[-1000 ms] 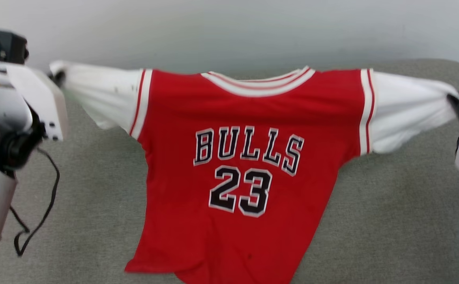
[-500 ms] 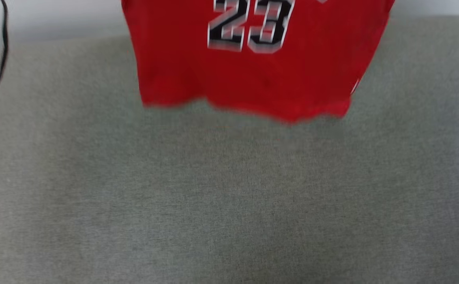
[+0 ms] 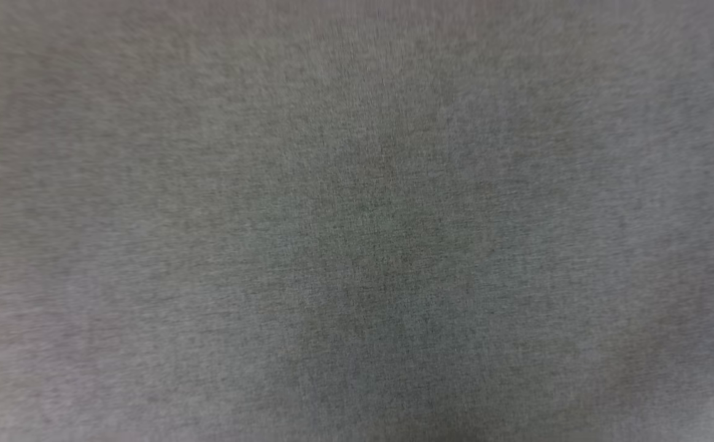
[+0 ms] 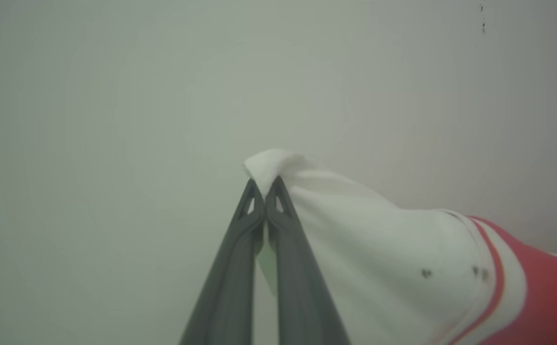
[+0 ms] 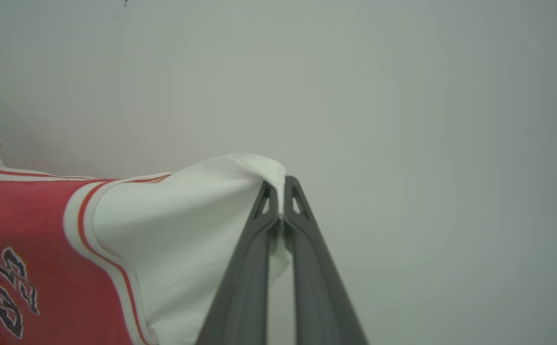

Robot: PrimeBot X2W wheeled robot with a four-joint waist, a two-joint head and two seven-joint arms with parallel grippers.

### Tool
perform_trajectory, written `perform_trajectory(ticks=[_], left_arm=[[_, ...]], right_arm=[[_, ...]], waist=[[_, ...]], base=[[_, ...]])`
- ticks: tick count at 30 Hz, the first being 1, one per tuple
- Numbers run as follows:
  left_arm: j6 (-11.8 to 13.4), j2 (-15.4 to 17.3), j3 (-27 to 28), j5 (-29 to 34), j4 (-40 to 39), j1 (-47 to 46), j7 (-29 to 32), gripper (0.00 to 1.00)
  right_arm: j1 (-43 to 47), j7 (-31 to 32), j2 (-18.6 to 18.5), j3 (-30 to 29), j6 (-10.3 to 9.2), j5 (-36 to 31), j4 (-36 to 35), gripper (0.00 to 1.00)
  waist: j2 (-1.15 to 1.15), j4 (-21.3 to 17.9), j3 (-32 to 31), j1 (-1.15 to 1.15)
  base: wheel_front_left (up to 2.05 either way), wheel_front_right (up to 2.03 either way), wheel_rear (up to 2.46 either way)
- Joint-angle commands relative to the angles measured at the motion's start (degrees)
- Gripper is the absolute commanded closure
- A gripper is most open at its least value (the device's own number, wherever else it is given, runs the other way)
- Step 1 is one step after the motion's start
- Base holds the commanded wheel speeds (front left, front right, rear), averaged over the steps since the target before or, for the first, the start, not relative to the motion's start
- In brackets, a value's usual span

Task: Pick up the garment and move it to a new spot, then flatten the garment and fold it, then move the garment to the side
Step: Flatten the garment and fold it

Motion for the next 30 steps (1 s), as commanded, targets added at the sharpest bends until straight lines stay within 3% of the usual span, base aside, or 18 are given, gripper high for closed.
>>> perform_trajectory(ticks=[1,8,15,21,26,30], left_arm=[[-0.1,0.0,0.1,0.2,0.2,-0.5,-0.5,1.00],[0.2,-1.3,0.8,-1.6,0.8,1.1,-2.5,1.00],[-0.6,-2.2,1.5,-3.9,1.5,5.7,-5.0,1.00],[-2.1,-2.3,2.0,-6.2,-0.4,15.1,-8.0,1.00],[-2.5,-2.6,3.0,-9.4,-4.6,30.1,-11.2,1.00],[-1.3,-2.0,4.6,-12.3,-9.6,44.5,-12.2,1.00]], right_arm=[[-1.1,-1.2,0.3,0.7,-0.06,0.4,0.7,1.00],[-3.5,-4.1,0.7,5.9,-0.06,2.8,5.8,1.00],[-1.4,-6.0,1.3,9.3,-0.06,5.7,10.3,1.00],[5.6,-7.7,0.6,11.1,-0.06,8.6,11.3,1.00],[17.9,-9.0,-0.9,12.2,-0.06,10.7,9.0,1.00],[29.6,-8.7,-1.7,11.9,-0.06,12.3,5.8,1.00]], waist=[[0.00,-0.9,4.1,-0.01],[0.00,0.0,8.4,-0.01],[0.00,0.8,7.9,-0.01],[0.00,2.0,2.1,-0.01],[0.00,3.3,-6.7,-0.01],[0.00,3.6,-13.6,-0.01]], base=[[0.00,0.00,0.00],[0.00,0.00,0.00],[0.00,0.00,0.00],[0.00,0.00,0.00],[0.00,0.00,0.00],[0.00,0.00,0.00]])
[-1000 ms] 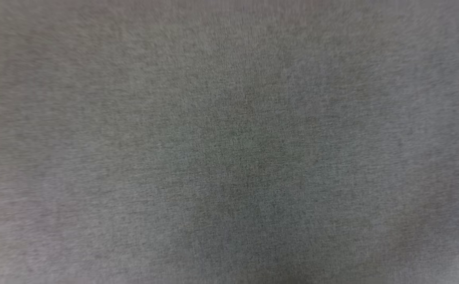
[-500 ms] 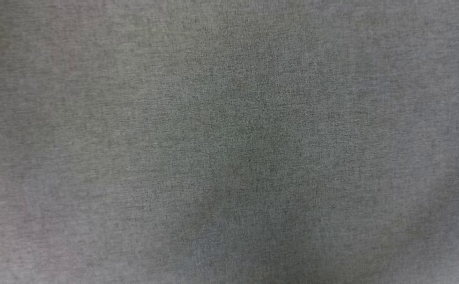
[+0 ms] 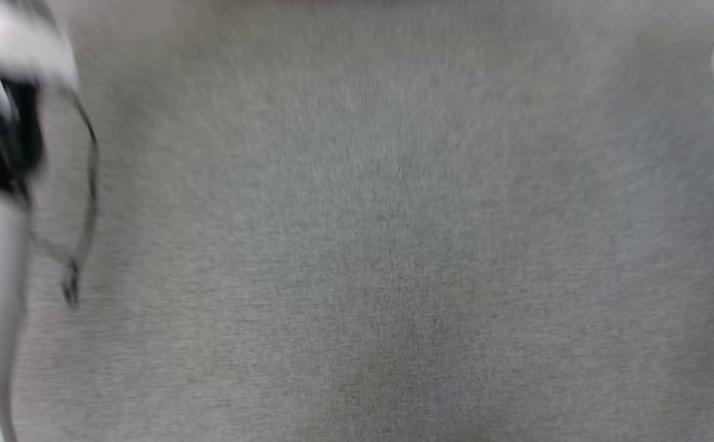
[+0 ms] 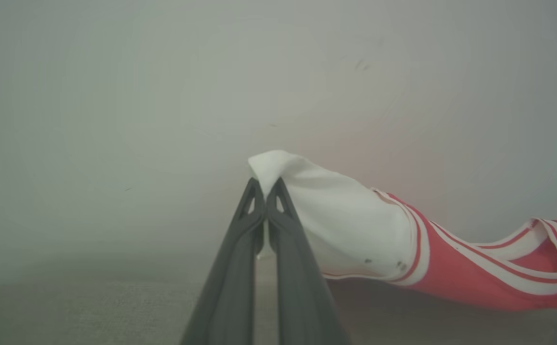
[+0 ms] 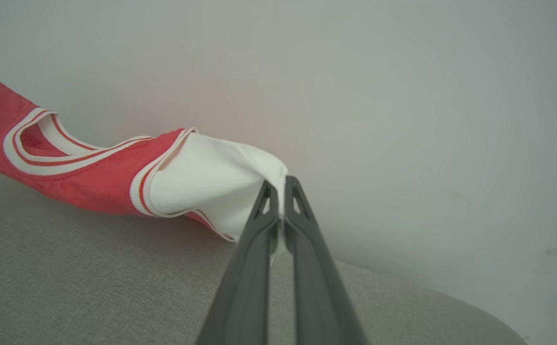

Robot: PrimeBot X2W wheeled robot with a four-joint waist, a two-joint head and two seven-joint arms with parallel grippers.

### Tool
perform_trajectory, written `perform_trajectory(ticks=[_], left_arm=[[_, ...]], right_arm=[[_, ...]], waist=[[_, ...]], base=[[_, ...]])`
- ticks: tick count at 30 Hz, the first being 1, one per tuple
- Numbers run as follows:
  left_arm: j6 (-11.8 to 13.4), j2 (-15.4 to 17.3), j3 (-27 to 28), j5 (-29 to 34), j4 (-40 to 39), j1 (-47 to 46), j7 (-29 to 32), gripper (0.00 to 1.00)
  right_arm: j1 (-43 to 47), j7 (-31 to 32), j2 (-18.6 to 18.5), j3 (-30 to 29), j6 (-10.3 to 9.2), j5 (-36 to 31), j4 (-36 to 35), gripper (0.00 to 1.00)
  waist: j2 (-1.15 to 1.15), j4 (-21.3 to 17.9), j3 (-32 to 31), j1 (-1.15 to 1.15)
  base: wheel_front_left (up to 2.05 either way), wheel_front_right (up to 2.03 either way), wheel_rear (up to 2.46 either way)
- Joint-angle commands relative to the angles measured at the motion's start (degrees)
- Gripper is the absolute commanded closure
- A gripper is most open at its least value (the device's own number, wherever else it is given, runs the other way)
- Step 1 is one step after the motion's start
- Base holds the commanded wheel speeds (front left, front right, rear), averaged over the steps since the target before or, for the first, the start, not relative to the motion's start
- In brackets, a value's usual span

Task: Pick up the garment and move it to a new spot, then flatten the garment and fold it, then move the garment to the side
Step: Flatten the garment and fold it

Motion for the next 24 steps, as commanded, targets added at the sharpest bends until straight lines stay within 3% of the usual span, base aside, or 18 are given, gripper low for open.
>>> perform_trajectory(ticks=[1,2,3,6,7,10,16,24], left_arm=[[0.7,0.3,0.8,-1.3,-2.2,5.2,-0.1,1.00],[0.7,0.3,0.8,-1.3,-2.2,5.2,-0.1,1.00],[2.0,1.0,2.3,-2.7,-5.2,12.3,-0.1,1.00],[3.3,0.8,3.2,-4.4,-8.1,19.7,0.1,1.00],[4.7,0.7,3.9,-6.0,-10.9,26.3,1.1,1.00],[6.2,0.5,5.3,-8.2,-14.5,34.2,2.0,1.00],[9.8,0.3,6.0,-10.5,-19.6,48.5,4.6,1.00],[11.4,-0.7,2.9,-11.9,-20.0,60.7,8.4,1.00]], right_arm=[[4.4,0.3,-0.9,-0.7,-0.06,0.8,-1.6,1.00],[4.4,0.3,-0.9,-0.7,-0.06,0.8,-1.6,1.00],[9.7,1.1,-1.2,-1.4,-0.06,1.1,-3.7,1.00],[15.3,1.6,-1.3,-2.6,-0.06,1.3,-5.8,1.00],[21.0,2.8,-1.5,-4.4,-0.06,1.5,-8.3,1.00],[29.6,4.3,-1.2,-7.9,-0.06,0.6,-12.7,1.00],[47.3,8.4,3.0,-15.9,-0.07,-1.6,-20.9,1.00],[66.0,13.9,11.3,-22.3,-0.06,-3.7,-27.0,1.00]], waist=[[0.00,1.0,-7.9,0.00],[0.00,1.0,-7.9,0.00],[0.00,0.9,-10.7,0.00],[0.00,1.1,-13.3,0.00],[0.00,1.5,-15.3,0.00],[0.00,2.4,-17.4,0.00],[0.00,3.2,-21.7,0.00],[0.00,4.3,-26.3,0.00]], base=[[0.00,0.00,0.00],[0.00,0.00,0.00],[0.00,0.00,0.00],[0.00,0.00,0.00],[0.00,0.00,0.00],[0.00,0.00,0.00],[0.00,0.00,0.00],[0.00,0.00,0.00]])
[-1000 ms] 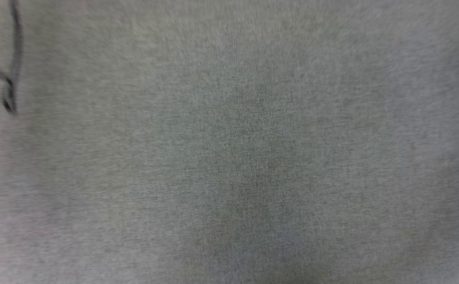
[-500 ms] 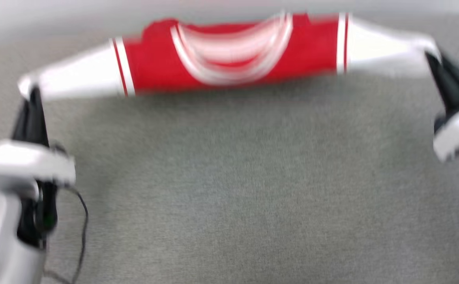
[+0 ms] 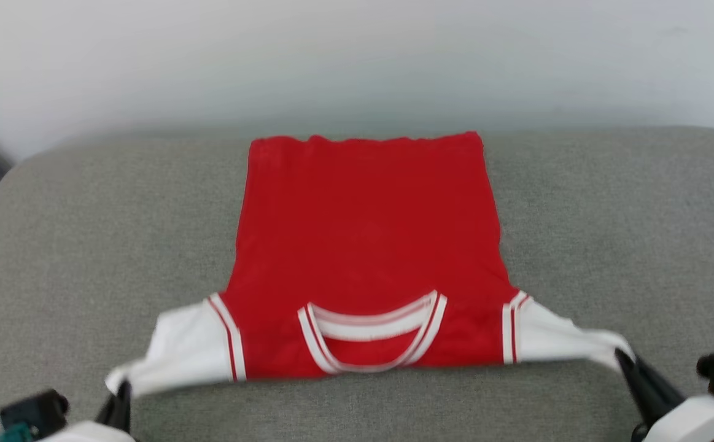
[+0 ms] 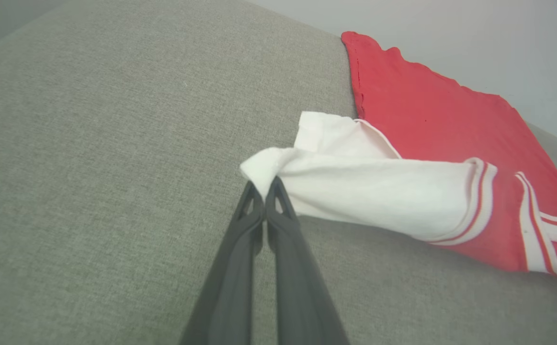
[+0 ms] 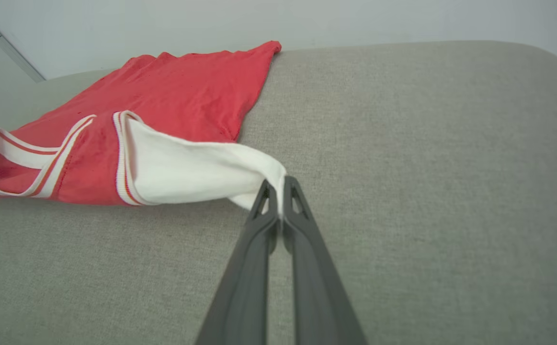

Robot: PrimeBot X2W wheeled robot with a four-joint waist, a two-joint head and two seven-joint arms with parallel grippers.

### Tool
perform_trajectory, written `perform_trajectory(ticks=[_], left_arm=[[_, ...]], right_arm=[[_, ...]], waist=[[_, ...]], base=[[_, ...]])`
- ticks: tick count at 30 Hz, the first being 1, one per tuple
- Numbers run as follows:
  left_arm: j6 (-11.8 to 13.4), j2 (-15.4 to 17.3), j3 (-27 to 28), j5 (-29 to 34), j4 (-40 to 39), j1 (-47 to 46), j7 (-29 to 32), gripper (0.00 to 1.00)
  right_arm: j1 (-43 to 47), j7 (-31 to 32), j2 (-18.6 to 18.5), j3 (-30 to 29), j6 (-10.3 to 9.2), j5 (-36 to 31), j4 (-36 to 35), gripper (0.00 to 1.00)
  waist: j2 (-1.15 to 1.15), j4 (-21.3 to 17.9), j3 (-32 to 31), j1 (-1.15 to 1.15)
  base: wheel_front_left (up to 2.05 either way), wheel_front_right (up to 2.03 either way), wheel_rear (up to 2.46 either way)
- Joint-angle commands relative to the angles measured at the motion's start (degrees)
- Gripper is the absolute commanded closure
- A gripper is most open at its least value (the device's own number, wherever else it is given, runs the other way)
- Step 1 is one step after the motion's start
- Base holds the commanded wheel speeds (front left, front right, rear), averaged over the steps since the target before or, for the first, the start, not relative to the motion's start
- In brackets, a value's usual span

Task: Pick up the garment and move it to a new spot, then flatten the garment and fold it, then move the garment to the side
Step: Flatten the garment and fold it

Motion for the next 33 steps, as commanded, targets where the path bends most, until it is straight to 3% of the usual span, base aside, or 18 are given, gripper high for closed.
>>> perform_trajectory(ticks=[1,6,11,13,14,15,23,33], left_arm=[[0.2,0.4,-0.7,0.6,0.3,1.2,0.5,1.00],[0.3,0.5,-3.9,1.3,1.2,6.7,2.2,1.00],[0.2,0.5,-4.5,1.5,1.6,9.8,1.6,1.00],[0.3,0.7,-4.8,1.9,1.7,10.0,1.5,1.00],[0.4,0.9,-4.9,2.3,1.6,9.8,1.4,1.00],[0.3,0.7,-5.0,2.3,1.4,9.3,1.1,1.00],[0.5,-0.6,-5.9,3.6,-1.1,5.3,-0.1,1.00],[0.3,-3.4,-9.1,7.5,-7.7,-2.5,-2.1,1.00]], right_arm=[[1.3,0.2,0.5,-0.3,-0.06,-0.3,-0.4,1.00],[9.3,2.6,4.6,-1.7,-0.05,-0.4,-0.9,1.00],[14.0,4.5,6.0,-3.0,-0.04,-1.7,-0.1,1.00],[15.0,5.6,5.8,-2.4,-0.05,-1.2,0.1,0.73],[15.2,5.9,5.5,-2.6,-0.04,-1.1,0.1,0.25],[15.2,6.4,5.2,-2.6,-0.05,-0.8,0.1,0.00],[4.6,7.8,3.9,-8.3,-0.04,2.0,0.0,0.00],[-25.8,14.2,-1.2,-12.4,-0.03,4.5,20.5,0.00]], waist=[[0.00,0.4,-1.4,0.02],[0.00,0.5,-3.2,0.02],[0.00,0.8,-3.8,0.02],[0.00,1.1,-3.8,0.02],[0.00,1.4,-3.8,0.02],[0.00,1.7,-3.7,0.02],[0.00,4.3,-0.3,0.02],[0.00,12.2,8.6,0.02]], base=[[0.00,0.00,0.00],[0.00,0.00,0.00],[0.00,0.00,0.00],[0.00,0.00,0.00],[0.00,0.00,0.00],[0.00,0.00,0.00],[0.00,0.00,0.00],[0.00,0.00,0.00]])
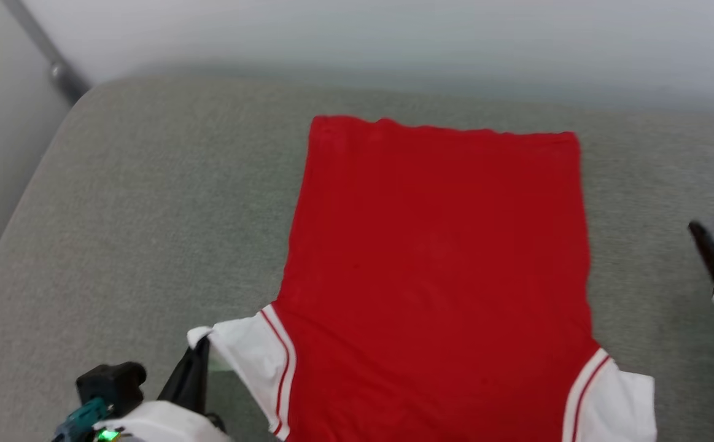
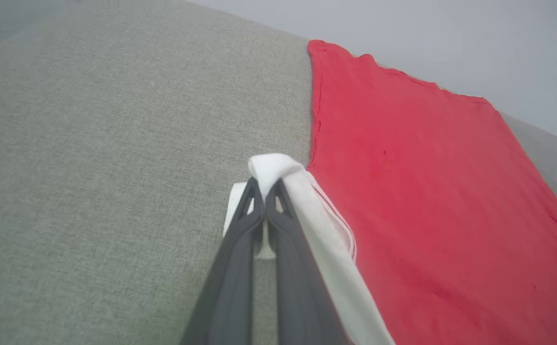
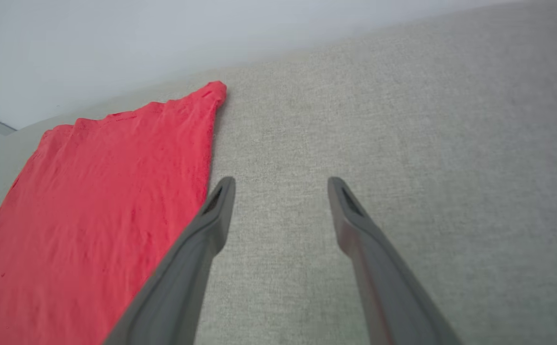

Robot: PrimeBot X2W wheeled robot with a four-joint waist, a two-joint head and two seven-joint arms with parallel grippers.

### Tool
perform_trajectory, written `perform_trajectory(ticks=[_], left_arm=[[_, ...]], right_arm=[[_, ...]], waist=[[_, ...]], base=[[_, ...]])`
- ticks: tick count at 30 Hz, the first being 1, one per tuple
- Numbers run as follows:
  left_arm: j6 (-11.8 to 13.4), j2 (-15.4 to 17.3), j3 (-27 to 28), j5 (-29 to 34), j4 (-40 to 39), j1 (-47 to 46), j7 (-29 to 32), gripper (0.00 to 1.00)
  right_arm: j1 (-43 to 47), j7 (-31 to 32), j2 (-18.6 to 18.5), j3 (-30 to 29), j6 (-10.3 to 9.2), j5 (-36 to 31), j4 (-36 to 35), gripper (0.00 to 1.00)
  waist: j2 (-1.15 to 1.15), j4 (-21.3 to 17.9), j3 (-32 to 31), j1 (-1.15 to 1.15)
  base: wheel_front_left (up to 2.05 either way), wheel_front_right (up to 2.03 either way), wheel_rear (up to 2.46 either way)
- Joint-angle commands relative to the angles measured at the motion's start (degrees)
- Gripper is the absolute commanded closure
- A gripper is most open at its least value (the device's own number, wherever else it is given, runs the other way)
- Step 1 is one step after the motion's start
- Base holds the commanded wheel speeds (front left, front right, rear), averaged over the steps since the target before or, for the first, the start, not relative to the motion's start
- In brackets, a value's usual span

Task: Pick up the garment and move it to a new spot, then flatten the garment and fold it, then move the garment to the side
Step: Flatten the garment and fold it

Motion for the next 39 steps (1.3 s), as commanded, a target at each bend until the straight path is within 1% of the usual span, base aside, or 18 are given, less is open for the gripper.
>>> perform_trajectory(ticks=[1,3,5,9,14,19,26,27,28,29,31,35,38,39], left_arm=[[0.1,-0.6,-0.3,0.4,-0.9,-1.3,-0.3,1.00],[0.1,-1.1,-1.0,1.3,-2.2,-2.6,-0.6,1.00],[0.0,-2.4,-1.8,1.1,-3.2,-3.4,-0.6,1.00],[-0.9,-4.4,-3.7,1.4,-5.5,-6.0,-0.8,1.00],[-1.3,-6.2,-5.3,2.8,-6.6,-8.1,-2.1,1.00],[-1.5,-7.1,-6.1,3.2,-6.6,-9.2,-3.0,1.00],[-2.6,-7.9,-6.2,2.5,-4.3,-10.1,-4.1,1.00],[-2.6,-7.9,-6.2,2.5,-4.0,-10.3,-4.2,1.00],[-2.7,-7.9,-6.3,2.4,-3.7,-10.5,-4.2,1.00],[-2.9,-8.0,-6.4,2.4,-3.5,-10.9,-4.2,1.00],[-3.1,-8.1,-6.4,2.3,-3.3,-11.2,-4.3,1.00],[-3.4,-8.1,-6.5,2.2,-2.7,-11.6,-4.4,1.00],[-3.1,-7.7,-6.2,1.9,-2.4,-11.0,-4.2,1.00],[-3.1,-7.7,-6.2,1.9,-2.4,-11.0,-4.2,1.00]], right_arm=[[-3.4,1.3,-1.2,0.4,0.00,-0.2,1.7,0.00],[-8.8,4.0,-1.9,1.2,0.00,-0.7,4.9,0.00],[-14.0,7.3,-2.9,1.9,-0.01,-1.1,7.6,0.00],[-24.0,15.4,-4.7,1.0,-0.01,-2.2,12.7,0.00],[-32.9,24.2,-6.5,0.2,0.00,-6.5,15.8,0.00],[-36.6,30.0,-5.9,0.4,-0.01,-9.5,16.1,0.00],[-34.5,38.9,-4.2,-1.6,-0.04,-12.2,18.1,0.00],[-34.3,39.7,-4.0,-1.8,-0.04,-12.6,17.9,0.70],[-34.0,40.3,-3.9,-1.7,-0.04,-12.9,17.5,0.93],[-33.7,40.7,-3.9,-2.0,-0.04,-12.9,16.9,1.00],[-33.5,41.0,-4.3,-2.2,-0.02,-12.9,15.3,1.00],[-33.4,41.5,-6.4,-1.9,-0.02,-13.1,11.6,1.00],[-33.7,41.6,-7.6,-0.9,-0.02,-12.5,8.6,1.00],[-33.7,41.6,-7.6,-0.9,-0.02,-12.5,8.6,1.00]], waist=[[0.00,4.0,3.9,-0.01],[0.00,5.9,5.8,-0.01],[0.00,7.4,7.5,-0.01],[0.00,10.6,11.9,-0.01],[0.00,13.3,15.9,-0.01],[0.00,14.4,18.4,-0.01],[0.00,14.5,19.7,-0.01],[0.00,14.5,19.7,-0.01],[0.00,14.5,19.8,-0.01],[0.00,14.7,19.8,-0.01],[0.00,15.0,19.8,-0.01],[0.00,15.1,19.4,-0.01],[0.00,14.6,18.4,-0.01],[0.00,14.6,18.4,-0.01]], base=[[0.00,0.00,0.00],[0.00,0.00,0.00],[0.00,0.00,0.00],[0.00,0.00,0.00],[0.00,0.00,0.00],[0.00,0.00,0.00],[0.00,0.00,0.00],[0.00,0.00,0.00],[0.00,0.00,0.00],[0.00,0.00,0.00],[0.00,0.00,0.00],[0.00,0.00,0.00],[0.00,0.00,0.00],[0.00,0.00,0.00]])
